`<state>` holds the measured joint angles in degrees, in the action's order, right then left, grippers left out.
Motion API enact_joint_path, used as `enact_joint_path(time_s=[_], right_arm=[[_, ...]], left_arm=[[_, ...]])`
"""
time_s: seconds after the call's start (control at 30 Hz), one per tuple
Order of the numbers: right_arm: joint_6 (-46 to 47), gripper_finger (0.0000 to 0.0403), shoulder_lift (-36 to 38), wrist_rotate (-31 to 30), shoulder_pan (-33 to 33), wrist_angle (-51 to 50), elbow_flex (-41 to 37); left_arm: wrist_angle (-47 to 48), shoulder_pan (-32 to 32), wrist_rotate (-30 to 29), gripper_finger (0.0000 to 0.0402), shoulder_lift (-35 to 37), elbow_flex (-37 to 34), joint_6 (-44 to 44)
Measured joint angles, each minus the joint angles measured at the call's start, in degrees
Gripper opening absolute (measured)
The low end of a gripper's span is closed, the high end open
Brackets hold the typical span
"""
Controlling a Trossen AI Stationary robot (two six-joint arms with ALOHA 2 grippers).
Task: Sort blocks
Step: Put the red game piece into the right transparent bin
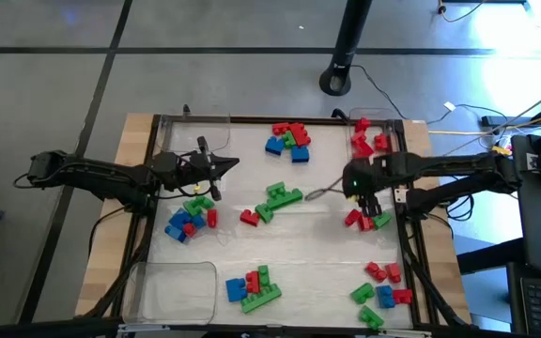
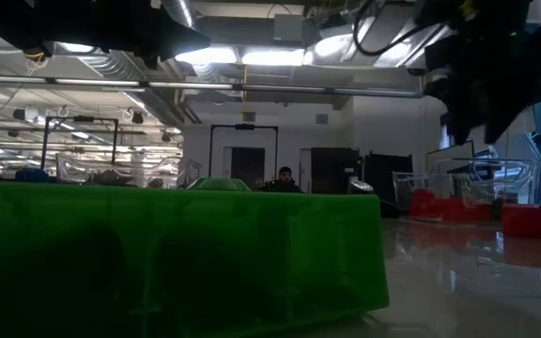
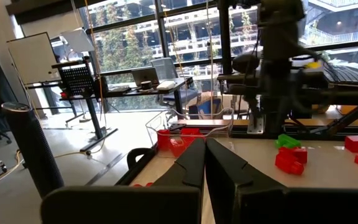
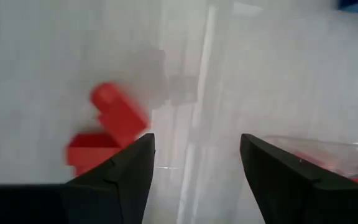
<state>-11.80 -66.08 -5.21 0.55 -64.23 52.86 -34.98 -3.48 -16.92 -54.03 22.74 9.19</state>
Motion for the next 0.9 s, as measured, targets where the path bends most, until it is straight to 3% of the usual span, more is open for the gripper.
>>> enact_joint_path(time_s=[0.4, 0.9], right_arm=[[8.72, 0.0237, -0.07, 1.82, -14.63, 5.83, -6.91], [3.57, 0.0236, -5.31, -1.78, -16.69, 14.79, -14.29]], left_arm=[[-0.01, 0.0, 0.01, 0.0004, 0.0, 0.0, -0.22], [0.02, 0.0, 0.02, 0.0004, 0.01, 0.0, -0.24]])
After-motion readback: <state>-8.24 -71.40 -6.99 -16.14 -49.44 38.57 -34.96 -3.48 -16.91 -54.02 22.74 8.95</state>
